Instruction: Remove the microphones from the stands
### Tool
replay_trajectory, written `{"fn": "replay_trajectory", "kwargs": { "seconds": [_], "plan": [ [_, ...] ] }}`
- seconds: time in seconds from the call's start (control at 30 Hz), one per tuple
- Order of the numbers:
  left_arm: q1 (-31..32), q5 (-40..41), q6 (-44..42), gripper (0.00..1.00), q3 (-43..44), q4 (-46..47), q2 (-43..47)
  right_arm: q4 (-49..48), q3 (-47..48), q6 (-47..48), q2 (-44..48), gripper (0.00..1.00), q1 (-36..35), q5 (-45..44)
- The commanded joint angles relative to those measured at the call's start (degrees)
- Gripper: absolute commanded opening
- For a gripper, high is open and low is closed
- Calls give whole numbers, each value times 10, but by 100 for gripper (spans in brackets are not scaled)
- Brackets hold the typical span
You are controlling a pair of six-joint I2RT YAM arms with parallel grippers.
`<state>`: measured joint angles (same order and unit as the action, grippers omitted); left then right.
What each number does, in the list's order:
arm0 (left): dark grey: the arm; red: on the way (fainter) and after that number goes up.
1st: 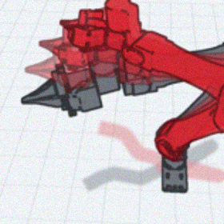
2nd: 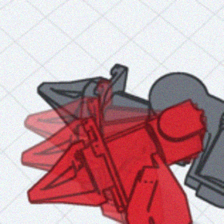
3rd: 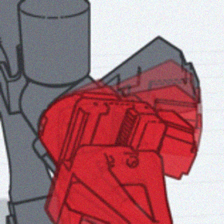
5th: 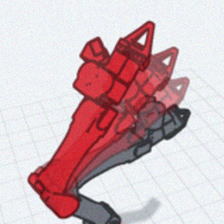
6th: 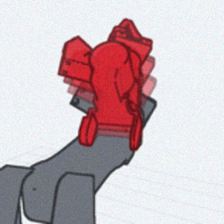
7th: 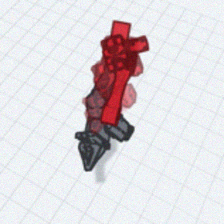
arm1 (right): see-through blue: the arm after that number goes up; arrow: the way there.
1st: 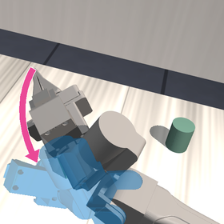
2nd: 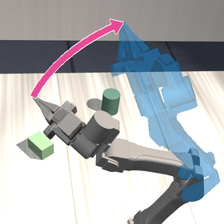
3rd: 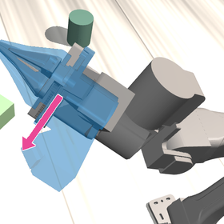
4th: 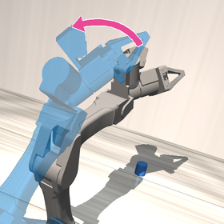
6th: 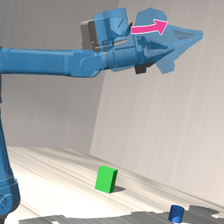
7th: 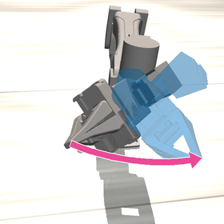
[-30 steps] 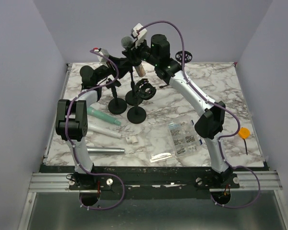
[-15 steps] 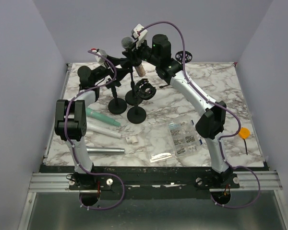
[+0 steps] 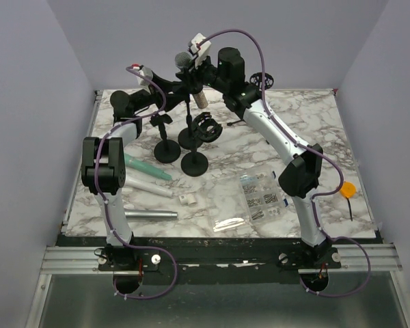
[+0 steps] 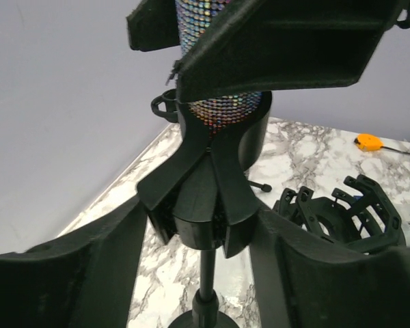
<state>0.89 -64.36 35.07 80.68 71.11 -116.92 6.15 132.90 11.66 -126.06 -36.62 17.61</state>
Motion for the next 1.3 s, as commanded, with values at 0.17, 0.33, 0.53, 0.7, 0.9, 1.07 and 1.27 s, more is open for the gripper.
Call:
{"fn": "replay_trajectory", "kwargs": {
  "seconds": [0.17, 0.33, 0.53, 0.7, 0.9, 1.07, 1.27],
  "plan": [
    [-18, -4, 56, 8, 0, 121, -28, -8, 39, 3, -9, 1, -4, 22],
    [-20, 10, 49, 0, -21, 117, -22, -15, 45, -1, -12, 1, -4, 11],
    [-24, 23, 21, 25, -49, 74, -7, -16, 48, 5, -12, 1, -4, -6],
    [-27, 31, 2, 99, -61, 72, 10, -15, 45, 3, -12, 1, -2, -5],
    [-38, 18, 23, 95, -32, 84, -2, -13, 44, -2, -11, 1, 1, -1],
    [-34, 14, 36, 90, -15, 93, -14, -10, 57, -6, -17, 1, 1, 3],
    [-17, 1, 44, 85, -4, 100, -21, -9, 62, -10, -21, 1, 1, 8]
  ]
}}
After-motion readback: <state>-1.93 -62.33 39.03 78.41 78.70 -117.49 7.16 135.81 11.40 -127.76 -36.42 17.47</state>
